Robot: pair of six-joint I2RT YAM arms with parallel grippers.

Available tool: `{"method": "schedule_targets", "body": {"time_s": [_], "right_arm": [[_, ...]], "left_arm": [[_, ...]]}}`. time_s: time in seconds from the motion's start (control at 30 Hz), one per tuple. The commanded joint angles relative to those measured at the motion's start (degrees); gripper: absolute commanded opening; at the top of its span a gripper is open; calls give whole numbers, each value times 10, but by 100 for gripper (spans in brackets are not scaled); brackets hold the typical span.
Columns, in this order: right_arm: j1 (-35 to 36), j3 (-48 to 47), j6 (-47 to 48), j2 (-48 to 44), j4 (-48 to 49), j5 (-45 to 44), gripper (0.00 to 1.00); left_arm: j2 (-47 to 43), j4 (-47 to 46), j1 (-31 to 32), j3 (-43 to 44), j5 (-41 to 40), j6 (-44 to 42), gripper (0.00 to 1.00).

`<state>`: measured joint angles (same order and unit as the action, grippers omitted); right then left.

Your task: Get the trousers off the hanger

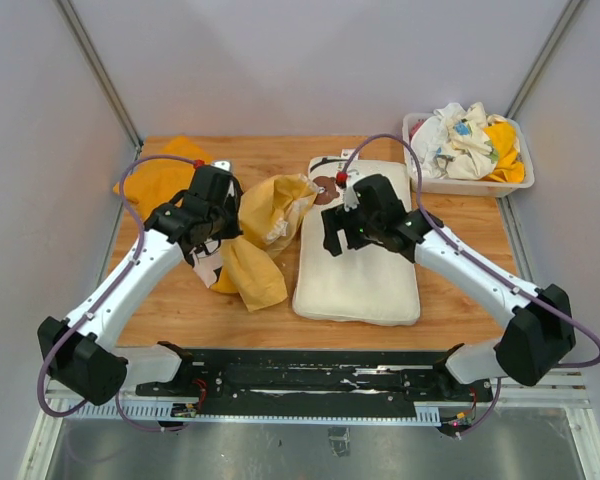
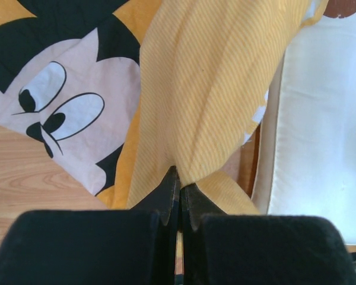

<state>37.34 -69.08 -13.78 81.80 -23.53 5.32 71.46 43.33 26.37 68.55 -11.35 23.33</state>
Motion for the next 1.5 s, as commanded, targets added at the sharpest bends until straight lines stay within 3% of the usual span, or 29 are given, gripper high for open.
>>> {"method": "schedule_targets", "body": {"time_s": [0.0, 0.2, 0.4, 0.73, 0.87, 1.13, 1.2, 1.33, 1.47], "right_arm": [[-4, 60, -22, -37, -39, 18, 85], [41, 80, -14, -38, -81, 10, 88], [123, 102, 14, -9, -100, -52, 93], [152, 148, 53, 21, -75, -124, 99], [151, 153, 53, 59, -50, -115, 97], [152, 95, 19, 178, -35, -69, 61], [152, 81, 16, 194, -38, -64, 45], [152, 66, 9, 196, -42, -39, 3], [163, 43, 4, 171, -72, -5, 1]], "left_arm": [[-26, 24, -15, 31, 19, -30, 1], [-36, 28, -20, 18, 35, -37, 2], [-59, 25, -49, 2, 72, -44, 3], [-67, 36, -75, 4, 92, -56, 4], [-68, 38, -80, 5, 91, -58, 4], [-73, 40, -129, 7, 113, -59, 4], [-72, 41, -138, 9, 118, -58, 4], [-72, 41, -146, 11, 111, -55, 4], [-70, 43, -160, 17, 102, -54, 3]]}}
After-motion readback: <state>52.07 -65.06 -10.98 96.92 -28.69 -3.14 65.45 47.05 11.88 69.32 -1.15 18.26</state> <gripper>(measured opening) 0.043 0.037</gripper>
